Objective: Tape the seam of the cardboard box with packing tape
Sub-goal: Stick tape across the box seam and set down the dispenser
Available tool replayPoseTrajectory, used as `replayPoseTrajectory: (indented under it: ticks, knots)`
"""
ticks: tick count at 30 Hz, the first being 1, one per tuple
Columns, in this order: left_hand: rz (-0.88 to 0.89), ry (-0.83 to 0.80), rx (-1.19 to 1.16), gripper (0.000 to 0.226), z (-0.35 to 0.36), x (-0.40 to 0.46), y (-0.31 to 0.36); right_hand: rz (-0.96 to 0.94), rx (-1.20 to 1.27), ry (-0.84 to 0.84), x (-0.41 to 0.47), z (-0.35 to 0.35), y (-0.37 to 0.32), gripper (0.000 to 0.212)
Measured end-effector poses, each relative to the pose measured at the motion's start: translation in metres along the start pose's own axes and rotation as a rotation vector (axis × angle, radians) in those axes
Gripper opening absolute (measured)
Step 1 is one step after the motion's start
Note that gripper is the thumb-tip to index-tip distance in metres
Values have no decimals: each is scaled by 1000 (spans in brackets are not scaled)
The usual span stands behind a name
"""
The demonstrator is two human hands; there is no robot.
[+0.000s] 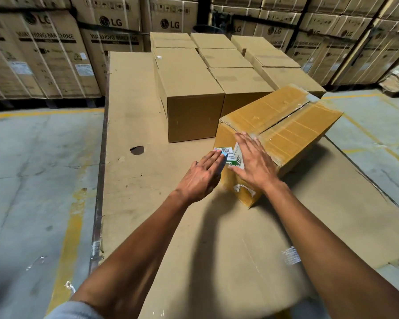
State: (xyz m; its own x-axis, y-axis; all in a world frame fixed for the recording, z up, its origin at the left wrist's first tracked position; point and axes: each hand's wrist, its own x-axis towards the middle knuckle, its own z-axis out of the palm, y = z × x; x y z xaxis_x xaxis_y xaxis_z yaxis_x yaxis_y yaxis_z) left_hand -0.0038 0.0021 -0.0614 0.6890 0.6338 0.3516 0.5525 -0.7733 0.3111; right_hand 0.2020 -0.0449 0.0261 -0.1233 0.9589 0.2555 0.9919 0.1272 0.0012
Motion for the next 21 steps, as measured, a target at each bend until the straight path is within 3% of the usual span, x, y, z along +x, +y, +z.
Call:
replayPoseTrajectory:
  ticks: [2,8,11,14,21]
  knots:
    - [-22,27,-52,68,-8,-2,3,12,313,-23,4,-1,-12,106]
    - [33,40,-115,72,-23,-16,7,280,1108,-385,25,-2,-10,115]
    - [38,46,-127,71,-21,-20,5,317,1164,-523,31,-8,-4,108]
    - [24,50,-141,69,-21,-22,5,325,1191,-534,35,-6,1,97]
    - [38,113,-190,70,-30,-23,9,268,1307,-670,41,1,1,96]
